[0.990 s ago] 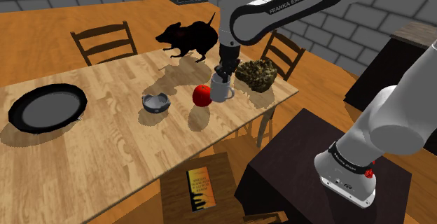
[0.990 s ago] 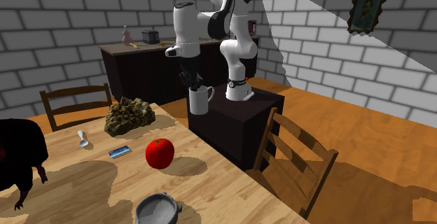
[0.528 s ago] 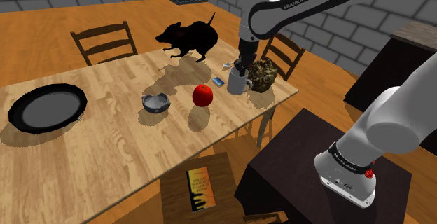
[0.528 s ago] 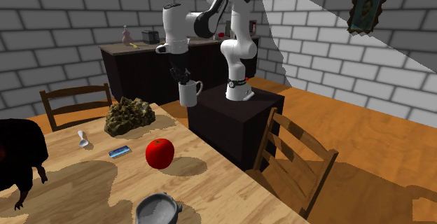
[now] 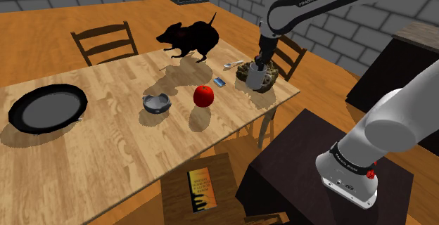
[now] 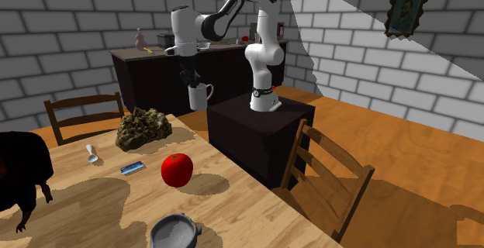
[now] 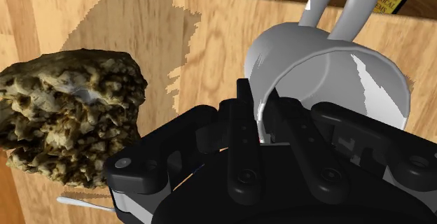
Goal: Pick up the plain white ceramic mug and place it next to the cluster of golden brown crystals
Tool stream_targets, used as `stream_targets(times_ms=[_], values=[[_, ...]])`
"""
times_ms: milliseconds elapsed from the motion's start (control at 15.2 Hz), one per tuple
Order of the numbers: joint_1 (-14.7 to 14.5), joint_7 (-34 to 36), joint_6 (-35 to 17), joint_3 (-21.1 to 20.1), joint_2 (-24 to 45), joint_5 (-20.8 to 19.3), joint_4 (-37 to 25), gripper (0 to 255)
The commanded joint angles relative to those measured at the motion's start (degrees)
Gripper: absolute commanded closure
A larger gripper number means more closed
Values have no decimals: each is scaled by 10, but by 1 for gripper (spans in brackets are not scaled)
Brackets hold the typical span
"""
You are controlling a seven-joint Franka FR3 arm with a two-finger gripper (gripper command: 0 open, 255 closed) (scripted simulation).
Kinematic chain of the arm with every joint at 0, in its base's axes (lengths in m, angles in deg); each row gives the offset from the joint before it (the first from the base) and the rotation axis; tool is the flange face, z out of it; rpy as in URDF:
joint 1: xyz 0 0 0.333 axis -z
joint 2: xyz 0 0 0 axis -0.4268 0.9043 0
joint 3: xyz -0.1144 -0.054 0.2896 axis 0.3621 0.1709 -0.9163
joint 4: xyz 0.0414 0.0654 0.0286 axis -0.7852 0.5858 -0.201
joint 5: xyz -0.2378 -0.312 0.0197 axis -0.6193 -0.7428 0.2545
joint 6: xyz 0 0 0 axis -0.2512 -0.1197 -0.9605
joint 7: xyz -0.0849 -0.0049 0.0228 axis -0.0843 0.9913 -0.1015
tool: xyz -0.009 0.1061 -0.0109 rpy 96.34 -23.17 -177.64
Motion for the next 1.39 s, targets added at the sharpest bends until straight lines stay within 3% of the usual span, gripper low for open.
stream_targets(times_ms=[0,594,1320], values=[[15,-30,4,18,-7,-4,2,255],[74,-154,5,92,7,-20,-14,255],[74,-161,-84,94,60,-10,22,255]])
